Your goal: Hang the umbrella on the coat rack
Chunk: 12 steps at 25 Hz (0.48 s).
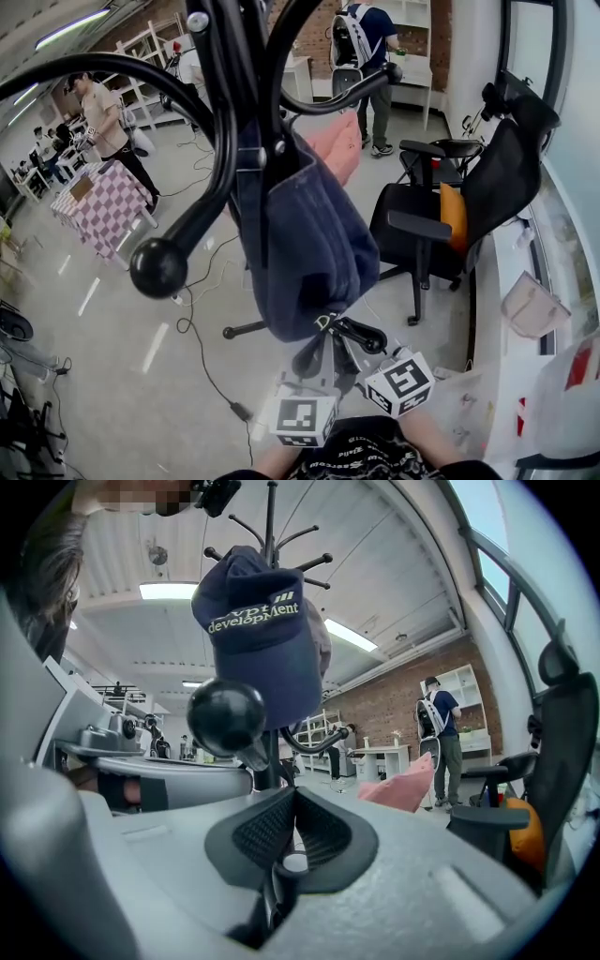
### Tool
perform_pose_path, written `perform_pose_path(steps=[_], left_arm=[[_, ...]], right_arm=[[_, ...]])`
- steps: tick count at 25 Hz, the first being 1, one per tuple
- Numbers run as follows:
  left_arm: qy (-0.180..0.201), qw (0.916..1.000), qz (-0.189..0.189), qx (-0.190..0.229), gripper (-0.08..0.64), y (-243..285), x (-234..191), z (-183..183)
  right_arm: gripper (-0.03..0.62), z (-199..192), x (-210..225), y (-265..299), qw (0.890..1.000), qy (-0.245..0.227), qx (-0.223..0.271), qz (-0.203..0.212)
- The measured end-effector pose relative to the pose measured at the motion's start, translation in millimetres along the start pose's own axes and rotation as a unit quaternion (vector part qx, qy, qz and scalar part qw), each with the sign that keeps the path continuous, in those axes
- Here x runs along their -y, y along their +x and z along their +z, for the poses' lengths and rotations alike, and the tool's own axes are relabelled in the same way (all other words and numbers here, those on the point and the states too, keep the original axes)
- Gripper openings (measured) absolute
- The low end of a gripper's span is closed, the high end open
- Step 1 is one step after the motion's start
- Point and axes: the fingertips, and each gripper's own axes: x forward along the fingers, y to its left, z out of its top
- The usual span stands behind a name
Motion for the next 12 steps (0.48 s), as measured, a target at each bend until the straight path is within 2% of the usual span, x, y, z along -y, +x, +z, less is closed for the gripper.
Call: perform_pose_path(steps=[5,12], left_arm=[[0.018,0.9998,-0.008,-0.001,0.011,6.8,4.8,-4.6],[0.019,0.9997,-0.017,-0.004,0.011,4.8,7.0,-10.8]], right_arm=[[0.006,-10.6,-3.7,1.8,1.000,-0.009,-0.013,0.010],[0.006,-18.2,-9.7,-0.6,1.000,-0.005,-0.022,0.014]])
